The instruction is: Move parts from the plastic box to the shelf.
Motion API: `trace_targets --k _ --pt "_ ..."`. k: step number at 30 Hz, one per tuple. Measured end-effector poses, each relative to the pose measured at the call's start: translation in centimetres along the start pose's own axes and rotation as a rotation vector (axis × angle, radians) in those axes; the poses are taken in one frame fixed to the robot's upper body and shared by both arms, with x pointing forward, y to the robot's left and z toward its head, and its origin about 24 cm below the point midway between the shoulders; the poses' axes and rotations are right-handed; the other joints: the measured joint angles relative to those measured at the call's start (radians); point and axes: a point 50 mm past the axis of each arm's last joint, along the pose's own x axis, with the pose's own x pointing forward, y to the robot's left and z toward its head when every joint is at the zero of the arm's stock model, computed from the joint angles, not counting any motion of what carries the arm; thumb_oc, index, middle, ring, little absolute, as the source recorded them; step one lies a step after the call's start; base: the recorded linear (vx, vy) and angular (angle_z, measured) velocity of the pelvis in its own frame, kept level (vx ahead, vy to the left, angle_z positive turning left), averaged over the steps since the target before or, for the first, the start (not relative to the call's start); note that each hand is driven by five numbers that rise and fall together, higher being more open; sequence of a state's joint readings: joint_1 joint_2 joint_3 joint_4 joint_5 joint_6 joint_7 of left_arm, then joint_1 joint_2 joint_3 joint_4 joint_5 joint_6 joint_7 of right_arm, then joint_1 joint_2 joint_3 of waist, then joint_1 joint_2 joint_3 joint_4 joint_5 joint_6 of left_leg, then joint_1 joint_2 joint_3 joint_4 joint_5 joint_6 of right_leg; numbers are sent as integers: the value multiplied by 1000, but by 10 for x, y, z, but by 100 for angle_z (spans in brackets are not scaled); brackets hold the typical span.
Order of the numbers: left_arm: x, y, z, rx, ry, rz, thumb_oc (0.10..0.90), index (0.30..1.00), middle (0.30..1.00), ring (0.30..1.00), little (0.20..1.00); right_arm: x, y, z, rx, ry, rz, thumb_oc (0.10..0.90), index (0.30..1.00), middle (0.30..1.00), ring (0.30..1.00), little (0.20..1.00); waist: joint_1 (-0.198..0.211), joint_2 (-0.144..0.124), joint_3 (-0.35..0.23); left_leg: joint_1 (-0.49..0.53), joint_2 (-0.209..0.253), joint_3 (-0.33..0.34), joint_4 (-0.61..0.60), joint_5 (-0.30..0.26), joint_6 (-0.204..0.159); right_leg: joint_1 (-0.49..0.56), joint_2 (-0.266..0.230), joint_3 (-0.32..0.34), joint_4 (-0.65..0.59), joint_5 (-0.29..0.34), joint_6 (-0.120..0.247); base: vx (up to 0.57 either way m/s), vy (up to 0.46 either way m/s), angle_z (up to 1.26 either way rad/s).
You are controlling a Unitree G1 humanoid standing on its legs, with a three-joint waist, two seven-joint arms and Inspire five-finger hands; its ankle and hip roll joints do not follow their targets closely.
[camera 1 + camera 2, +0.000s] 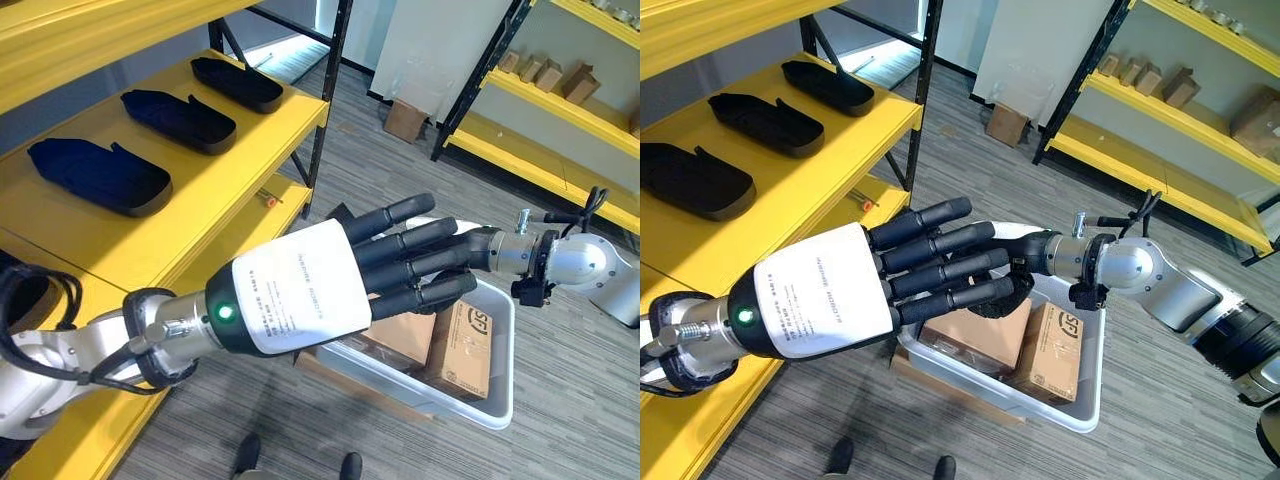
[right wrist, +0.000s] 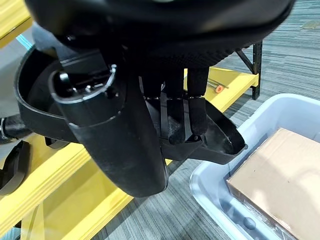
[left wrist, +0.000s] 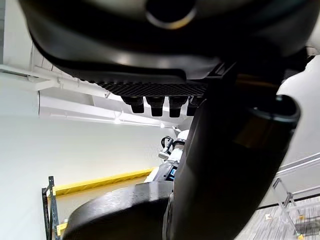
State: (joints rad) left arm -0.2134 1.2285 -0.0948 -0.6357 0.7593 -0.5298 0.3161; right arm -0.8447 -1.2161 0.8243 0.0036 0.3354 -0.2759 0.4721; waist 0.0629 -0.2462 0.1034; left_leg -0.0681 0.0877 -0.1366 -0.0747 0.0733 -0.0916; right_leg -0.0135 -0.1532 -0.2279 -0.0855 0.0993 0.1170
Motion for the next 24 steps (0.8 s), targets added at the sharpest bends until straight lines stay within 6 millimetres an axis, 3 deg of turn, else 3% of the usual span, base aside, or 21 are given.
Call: trace_targets --k 9,16,24 --pt "0 -11 -5 -65 99 55 900 1000 1000 1000 1000 7 -1 4 -1 -16 4 400 300 300 300 300 -4 -1 -2 2 0 9 0 0 0 0 0 3 0 0 -1 0 0 0" --pt "-22 -36 -16 -162 298 -42 900 1000 1000 1000 1000 8 -1 5 2 -18 6 400 300 300 300 300 -6 -1 -2 3 1 12 -1 0 0 -1 0 6 0 1 -1 0 0 0" --pt "-33 -47 -18 -196 394 -86 900 1000 1000 1000 1000 9 0 5 7 -15 8 400 300 300 300 300 -7 -2 -2 5 1 15 -1 -1 1 -1 0 9 0 1 -1 0 0 0"
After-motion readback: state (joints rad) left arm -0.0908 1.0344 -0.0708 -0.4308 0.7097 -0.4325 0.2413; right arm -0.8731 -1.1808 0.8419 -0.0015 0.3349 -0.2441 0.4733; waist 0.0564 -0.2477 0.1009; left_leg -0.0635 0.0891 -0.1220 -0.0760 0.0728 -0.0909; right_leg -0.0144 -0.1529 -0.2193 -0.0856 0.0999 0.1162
